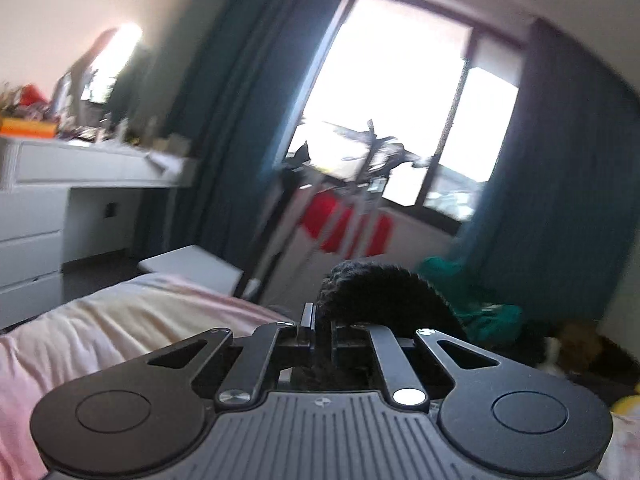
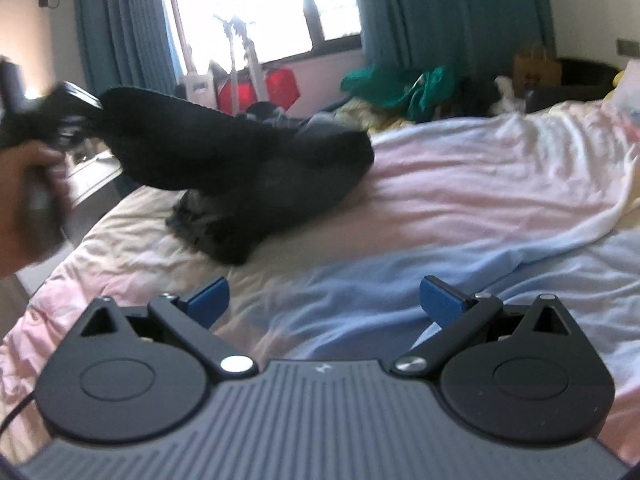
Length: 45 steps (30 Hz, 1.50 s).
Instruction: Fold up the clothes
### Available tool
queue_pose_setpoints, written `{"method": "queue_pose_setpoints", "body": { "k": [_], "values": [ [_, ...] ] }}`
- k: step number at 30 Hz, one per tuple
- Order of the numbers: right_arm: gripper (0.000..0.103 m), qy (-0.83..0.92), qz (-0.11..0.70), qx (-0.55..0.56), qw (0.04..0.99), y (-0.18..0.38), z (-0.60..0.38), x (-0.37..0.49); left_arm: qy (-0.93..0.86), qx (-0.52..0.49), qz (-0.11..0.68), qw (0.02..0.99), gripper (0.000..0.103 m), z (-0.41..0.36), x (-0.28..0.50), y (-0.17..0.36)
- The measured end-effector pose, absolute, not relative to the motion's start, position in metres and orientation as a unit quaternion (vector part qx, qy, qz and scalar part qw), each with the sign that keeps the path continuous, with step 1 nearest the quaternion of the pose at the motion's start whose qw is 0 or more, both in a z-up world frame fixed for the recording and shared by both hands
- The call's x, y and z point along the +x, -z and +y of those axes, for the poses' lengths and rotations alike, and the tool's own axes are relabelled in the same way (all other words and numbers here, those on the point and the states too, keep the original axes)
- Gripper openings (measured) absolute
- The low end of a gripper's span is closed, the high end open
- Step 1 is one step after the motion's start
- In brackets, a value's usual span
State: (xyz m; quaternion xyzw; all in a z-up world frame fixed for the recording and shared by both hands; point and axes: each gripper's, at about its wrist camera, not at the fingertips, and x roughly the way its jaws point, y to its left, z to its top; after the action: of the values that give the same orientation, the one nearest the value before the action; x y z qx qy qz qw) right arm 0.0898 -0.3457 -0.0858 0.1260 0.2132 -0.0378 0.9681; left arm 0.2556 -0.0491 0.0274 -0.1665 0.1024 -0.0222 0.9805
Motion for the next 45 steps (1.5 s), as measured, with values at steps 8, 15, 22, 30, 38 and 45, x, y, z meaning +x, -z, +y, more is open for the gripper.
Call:
{"method": "queue_pose_setpoints", "body": {
  "k": [8, 15, 22, 30, 38, 45],
  "values": [
    [0.103, 0.042, 0.144, 0.109, 0.983, 0.056, -0.344, 0.056, 0.092, -0.204, 0.081, 0.971, 0.007, -0.020, 0.102, -0.067],
    [0.103, 0.001, 0.121, 0.113, 0.986, 0.031, -0.333, 0.023, 0.041, -0.271, 0.090, 0.958, 0.007, 0.075, 0.001, -0.036],
    [0.103, -0.065, 0.193, 0.065, 0.977, 0.051, -0.289, 0.031, -0.112, -0.396, 0.263, 0.873, 0.007, 0.173, -0.002, 0.043],
    [0.074, -0.090, 0.252, -0.006, 0.963, 0.090, -0.234, 0.061, -0.124, -0.443, 0.293, 0.838, 0.008, 0.193, -0.008, 0.057],
    [0.066, -0.101, 0.228, -0.027, 0.968, 0.100, -0.194, 0.105, -0.136, -0.428, 0.289, 0.845, 0.008, 0.183, 0.008, 0.067],
    [0.017, -0.116, 0.201, -0.037, 0.972, 0.076, -0.152, 0.149, -0.147, -0.415, 0.275, 0.855, 0.012, 0.191, 0.021, 0.070]
  ]
}}
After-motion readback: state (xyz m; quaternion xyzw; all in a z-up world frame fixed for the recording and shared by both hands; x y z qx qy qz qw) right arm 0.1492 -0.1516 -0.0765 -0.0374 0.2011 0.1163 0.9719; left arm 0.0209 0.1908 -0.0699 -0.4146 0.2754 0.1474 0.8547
